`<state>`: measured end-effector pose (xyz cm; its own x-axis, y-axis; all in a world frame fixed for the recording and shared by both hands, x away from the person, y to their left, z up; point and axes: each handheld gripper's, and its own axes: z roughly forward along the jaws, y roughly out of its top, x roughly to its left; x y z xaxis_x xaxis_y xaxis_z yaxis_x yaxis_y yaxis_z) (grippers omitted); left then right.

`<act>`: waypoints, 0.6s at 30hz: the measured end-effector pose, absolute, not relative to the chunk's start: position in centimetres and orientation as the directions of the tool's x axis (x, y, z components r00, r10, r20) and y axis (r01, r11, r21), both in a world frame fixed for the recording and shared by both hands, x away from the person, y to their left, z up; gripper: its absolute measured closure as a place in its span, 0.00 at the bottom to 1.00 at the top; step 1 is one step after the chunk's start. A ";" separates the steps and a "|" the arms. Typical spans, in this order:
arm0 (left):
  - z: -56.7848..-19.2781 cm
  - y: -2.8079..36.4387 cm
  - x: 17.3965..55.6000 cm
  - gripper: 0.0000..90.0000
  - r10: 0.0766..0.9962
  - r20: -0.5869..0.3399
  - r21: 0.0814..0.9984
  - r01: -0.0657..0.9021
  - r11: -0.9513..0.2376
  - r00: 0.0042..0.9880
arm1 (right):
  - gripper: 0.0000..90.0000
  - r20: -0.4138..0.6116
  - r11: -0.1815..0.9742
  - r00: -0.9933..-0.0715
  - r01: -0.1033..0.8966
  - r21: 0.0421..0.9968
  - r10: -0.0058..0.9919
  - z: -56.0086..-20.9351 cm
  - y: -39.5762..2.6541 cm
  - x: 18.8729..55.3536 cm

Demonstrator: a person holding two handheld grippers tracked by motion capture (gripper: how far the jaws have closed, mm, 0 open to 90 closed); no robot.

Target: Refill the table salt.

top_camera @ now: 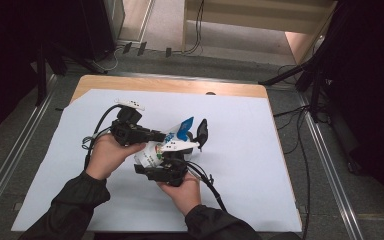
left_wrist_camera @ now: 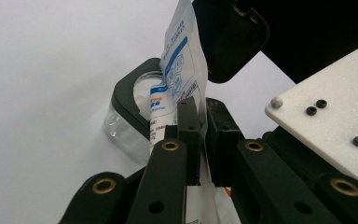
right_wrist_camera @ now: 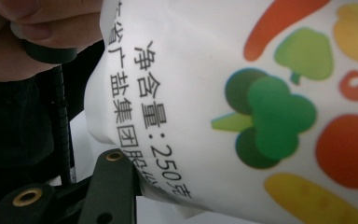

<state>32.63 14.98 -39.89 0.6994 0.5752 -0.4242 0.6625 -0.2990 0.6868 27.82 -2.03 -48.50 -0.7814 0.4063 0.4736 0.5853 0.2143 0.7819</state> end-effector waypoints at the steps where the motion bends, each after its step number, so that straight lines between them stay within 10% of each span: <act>1: -39.9 15.0 32.6 0.97 0.575 -0.424 0.687 0.663 -0.299 0.699 | 0.63 0.474 0.214 -0.781 0.585 0.782 0.406 -48.5 -2.0 27.8; 18: -39.9 15.0 32.6 0.97 0.576 -0.422 0.689 0.661 -0.298 0.700 | 0.63 0.472 0.219 -0.783 0.585 0.781 0.406 -48.5 -2.0 27.8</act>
<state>32.63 14.96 -39.90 0.7001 0.5758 -0.4224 0.6608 -0.2981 0.6888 27.84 -2.00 -48.50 -0.7827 0.4056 0.4722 0.5847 0.2191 0.7811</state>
